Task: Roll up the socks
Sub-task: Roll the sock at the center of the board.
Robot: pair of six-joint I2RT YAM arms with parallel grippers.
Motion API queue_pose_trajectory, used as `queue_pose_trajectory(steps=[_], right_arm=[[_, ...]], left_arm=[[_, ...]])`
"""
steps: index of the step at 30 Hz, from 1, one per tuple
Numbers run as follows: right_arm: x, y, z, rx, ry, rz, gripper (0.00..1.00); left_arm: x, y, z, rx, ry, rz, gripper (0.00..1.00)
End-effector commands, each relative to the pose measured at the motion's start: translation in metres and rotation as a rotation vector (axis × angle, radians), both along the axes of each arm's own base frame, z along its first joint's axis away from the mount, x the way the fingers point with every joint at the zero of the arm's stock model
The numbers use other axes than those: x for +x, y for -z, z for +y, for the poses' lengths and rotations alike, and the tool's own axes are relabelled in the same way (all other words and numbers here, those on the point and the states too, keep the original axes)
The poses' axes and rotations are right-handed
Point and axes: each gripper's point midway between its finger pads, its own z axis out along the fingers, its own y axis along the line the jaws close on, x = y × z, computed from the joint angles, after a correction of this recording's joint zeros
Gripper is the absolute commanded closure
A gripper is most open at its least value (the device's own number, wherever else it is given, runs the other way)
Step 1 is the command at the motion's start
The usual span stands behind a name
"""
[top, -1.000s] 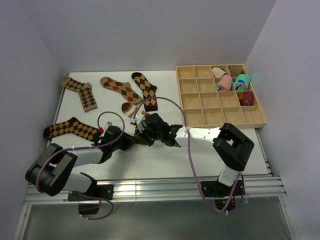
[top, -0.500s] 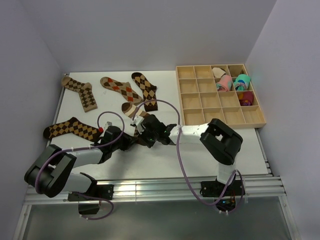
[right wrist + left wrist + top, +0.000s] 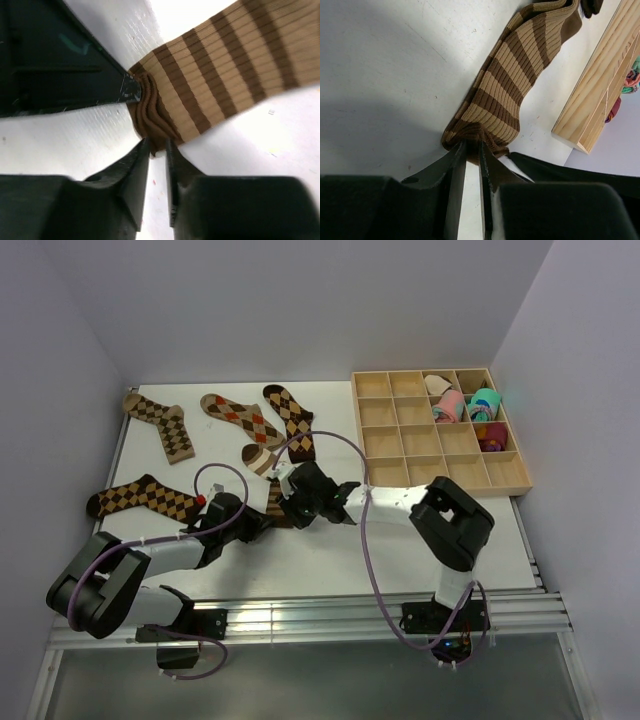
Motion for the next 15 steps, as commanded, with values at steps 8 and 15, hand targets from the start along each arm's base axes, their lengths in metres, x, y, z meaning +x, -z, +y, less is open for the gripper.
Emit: queue_pose_trajectory(steps=[8, 15], right_arm=[[0.006, -0.044, 0.004, -0.035, -0.09, -0.31, 0.63], [-0.003, -0.031, 0.019, -0.098, -0.153, -0.35, 0.62]], left_arm=[[-0.017, 0.03, 0.018, 0.132, 0.015, 0.09, 0.77], [-0.016, 0.028, 0.016, 0.134, 0.028, 0.088, 0.78]])
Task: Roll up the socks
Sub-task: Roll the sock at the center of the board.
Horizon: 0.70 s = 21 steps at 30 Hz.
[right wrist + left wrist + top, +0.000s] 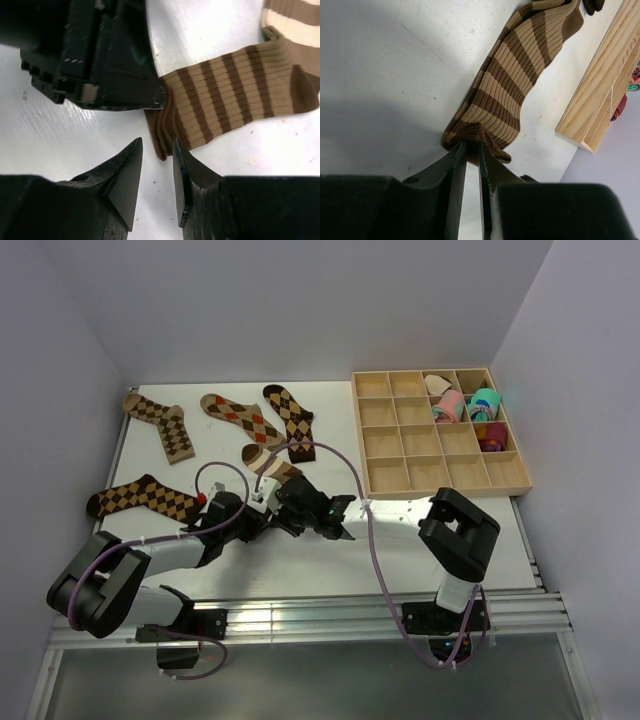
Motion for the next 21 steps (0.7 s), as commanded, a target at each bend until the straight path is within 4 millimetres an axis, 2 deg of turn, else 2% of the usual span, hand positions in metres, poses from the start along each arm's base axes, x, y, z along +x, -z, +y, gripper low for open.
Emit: queue_pose_trajectory(steps=[1, 16, 18, 21], right_arm=[[0.009, 0.004, 0.006, -0.036, -0.012, -0.069, 0.62], [0.012, 0.047, 0.007, -0.114, -0.007, -0.042, 0.62], [0.01, 0.052, 0.006, -0.127, -0.014, -0.022, 0.65], [0.003, 0.06, 0.003, -0.144, -0.028, 0.028, 0.76]], left_arm=[[-0.016, 0.028, 0.016, 0.116, 0.01, 0.09, 0.78], [-0.019, 0.029, 0.021, 0.13, 0.004, 0.093, 0.78], [-0.02, 0.029, 0.021, 0.131, 0.002, 0.092, 0.78], [-0.02, 0.028, 0.023, 0.138, -0.003, 0.09, 0.78]])
